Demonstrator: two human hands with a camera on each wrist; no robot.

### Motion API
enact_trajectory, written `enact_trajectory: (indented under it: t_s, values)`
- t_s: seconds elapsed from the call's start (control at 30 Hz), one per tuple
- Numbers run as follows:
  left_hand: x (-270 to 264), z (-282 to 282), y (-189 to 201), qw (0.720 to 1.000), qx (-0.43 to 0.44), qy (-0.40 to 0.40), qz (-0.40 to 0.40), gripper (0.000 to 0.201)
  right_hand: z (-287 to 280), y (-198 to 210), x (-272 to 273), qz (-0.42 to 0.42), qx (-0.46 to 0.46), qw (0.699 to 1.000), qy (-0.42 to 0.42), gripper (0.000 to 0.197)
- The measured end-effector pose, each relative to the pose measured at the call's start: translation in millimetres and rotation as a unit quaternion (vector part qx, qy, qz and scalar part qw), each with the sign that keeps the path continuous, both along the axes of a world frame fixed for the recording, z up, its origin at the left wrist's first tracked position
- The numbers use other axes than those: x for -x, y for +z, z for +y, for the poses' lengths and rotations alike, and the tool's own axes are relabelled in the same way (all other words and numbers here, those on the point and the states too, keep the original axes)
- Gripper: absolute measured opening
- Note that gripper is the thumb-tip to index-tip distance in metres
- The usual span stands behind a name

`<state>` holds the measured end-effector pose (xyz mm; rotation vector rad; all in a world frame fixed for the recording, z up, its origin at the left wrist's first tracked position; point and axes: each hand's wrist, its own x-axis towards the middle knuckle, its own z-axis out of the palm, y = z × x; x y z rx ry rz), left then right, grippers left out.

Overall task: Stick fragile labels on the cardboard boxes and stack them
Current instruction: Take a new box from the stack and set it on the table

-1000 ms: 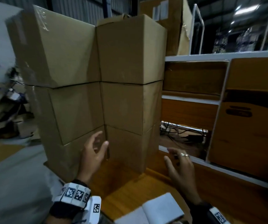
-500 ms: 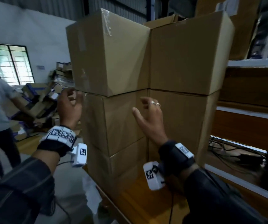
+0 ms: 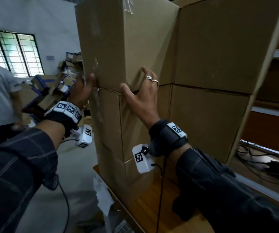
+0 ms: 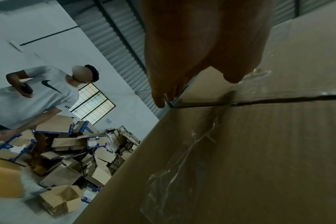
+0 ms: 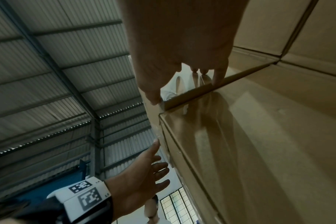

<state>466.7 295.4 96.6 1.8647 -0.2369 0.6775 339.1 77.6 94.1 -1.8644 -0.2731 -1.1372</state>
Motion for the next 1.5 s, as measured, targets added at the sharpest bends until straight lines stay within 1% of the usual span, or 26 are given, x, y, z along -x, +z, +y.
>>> enact_trajectory:
  t_s: [0.13, 0.2, 0.33, 0.4, 0.47, 0.57, 0.67, 0.77, 0.83, 0.87, 0.9, 1.0, 1.13, 1.27, 1.37, 1.5]
  values:
    - [-8, -4, 3, 0.999, 0.028, -0.014, 0.006, 0.086, -5, -1, 0, -0.008, -0.001, 1.000, -0.002, 0.076]
    - [-7, -6, 3, 0.999, 0.039, -0.016, -0.003, 0.076, -6, -1, 2, -0.006, 0.001, 1.000, -0.001, 0.075]
    - [-4, -11, 2, 0.997, 0.067, -0.021, -0.038, 0.049, -6, 0, 8, -0.011, -0.002, 1.000, -0.003, 0.070]
    - [0, -12, 2, 0.995, 0.079, -0.025, -0.052, 0.044, -6, 1, 12, -0.025, -0.001, 1.000, -0.004, 0.066]
    - [5, -10, 1, 0.993, 0.096, -0.019, -0.061, 0.051, -7, 4, 16, -0.035, -0.004, 0.999, -0.002, 0.063]
    - [11, 6, 1, 0.990, 0.134, 0.001, -0.050, 0.066, -8, 10, 27, -0.041, -0.012, 0.999, 0.009, 0.058]
    - [22, 21, -1, 0.989, 0.131, -0.010, -0.071, 0.077, -11, 15, 44, -0.051, -0.013, 0.998, 0.021, 0.055]
    - [57, 19, 2, 0.985, 0.138, -0.015, -0.100, 0.069, -17, 18, 68, -0.066, -0.018, 0.997, 0.041, 0.054]
    - [81, 21, 3, 0.980, 0.151, -0.019, -0.124, 0.077, -23, 19, 86, -0.070, -0.027, 0.995, 0.058, 0.054]
    - [95, 21, 4, 0.978, 0.153, -0.031, -0.139, 0.078, -27, 19, 97, -0.070, -0.032, 0.995, 0.064, 0.054]
    - [110, 19, 4, 0.976, 0.151, -0.045, -0.151, 0.076, -31, 19, 108, -0.070, -0.036, 0.995, 0.067, 0.056]
    - [162, 2, 7, 0.971, 0.127, -0.073, -0.190, 0.065, -48, 16, 148, -0.075, -0.041, 0.993, 0.079, 0.065]
    - [226, -25, -4, 0.964, 0.085, -0.108, -0.226, 0.068, -84, 4, 205, -0.069, -0.031, 0.994, 0.076, 0.073]
    - [292, -68, -22, 0.964, 0.074, -0.142, -0.213, 0.064, -133, -12, 266, -0.037, -0.030, 0.997, 0.057, 0.077]
    - [334, -104, -42, 0.963, 0.087, -0.181, -0.179, 0.071, -170, -28, 318, -0.005, -0.027, 0.999, 0.031, 0.081]
    - [376, -151, -79, 0.959, 0.096, -0.244, -0.106, 0.077, -215, -58, 389, 0.036, -0.016, 0.999, -0.010, 0.085]
